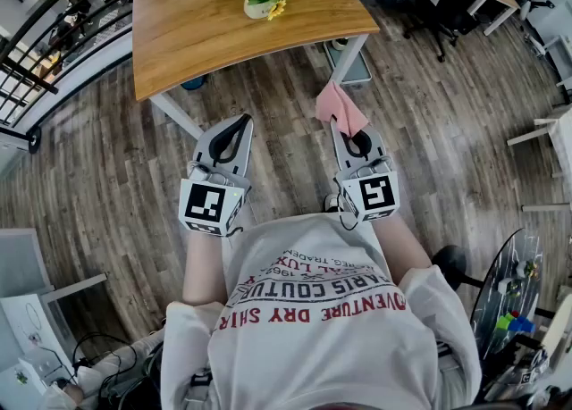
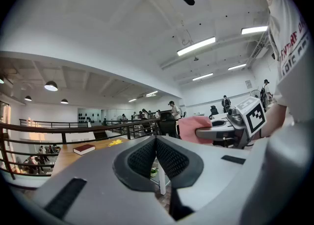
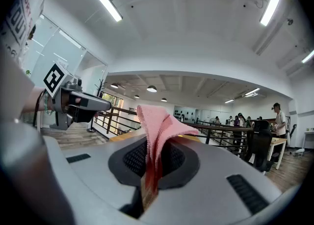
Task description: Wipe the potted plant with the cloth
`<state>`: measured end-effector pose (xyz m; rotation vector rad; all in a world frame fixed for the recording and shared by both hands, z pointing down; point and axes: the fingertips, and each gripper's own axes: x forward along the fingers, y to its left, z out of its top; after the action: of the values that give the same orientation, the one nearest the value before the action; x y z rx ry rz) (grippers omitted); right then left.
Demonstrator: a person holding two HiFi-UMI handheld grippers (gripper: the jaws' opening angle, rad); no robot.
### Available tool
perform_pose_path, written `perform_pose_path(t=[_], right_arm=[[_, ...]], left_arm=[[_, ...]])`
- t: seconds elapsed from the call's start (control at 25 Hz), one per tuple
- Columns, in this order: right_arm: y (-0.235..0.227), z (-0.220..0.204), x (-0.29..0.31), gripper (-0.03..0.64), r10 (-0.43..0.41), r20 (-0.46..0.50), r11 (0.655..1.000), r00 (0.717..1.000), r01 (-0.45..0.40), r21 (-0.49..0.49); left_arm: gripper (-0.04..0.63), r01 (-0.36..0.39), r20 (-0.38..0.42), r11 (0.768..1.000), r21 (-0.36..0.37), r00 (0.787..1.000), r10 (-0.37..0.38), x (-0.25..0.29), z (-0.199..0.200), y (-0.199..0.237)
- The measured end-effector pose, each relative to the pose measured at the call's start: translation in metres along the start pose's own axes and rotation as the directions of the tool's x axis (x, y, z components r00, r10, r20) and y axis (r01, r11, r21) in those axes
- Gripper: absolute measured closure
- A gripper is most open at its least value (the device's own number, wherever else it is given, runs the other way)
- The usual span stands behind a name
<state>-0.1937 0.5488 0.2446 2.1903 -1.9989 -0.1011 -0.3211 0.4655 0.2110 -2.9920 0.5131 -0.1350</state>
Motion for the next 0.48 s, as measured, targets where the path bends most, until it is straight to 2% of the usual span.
perform_pose_path(t=[0.48], right_arm=[[-0.006, -0.011, 0.020, 0.583, 0.004, -0.019, 1.000, 1.000, -0.004, 0.015]], left_arm=[[0.580, -0.022, -0.003, 0.999, -0.025, 1.000, 0.022, 0.011, -0.011, 0.014]])
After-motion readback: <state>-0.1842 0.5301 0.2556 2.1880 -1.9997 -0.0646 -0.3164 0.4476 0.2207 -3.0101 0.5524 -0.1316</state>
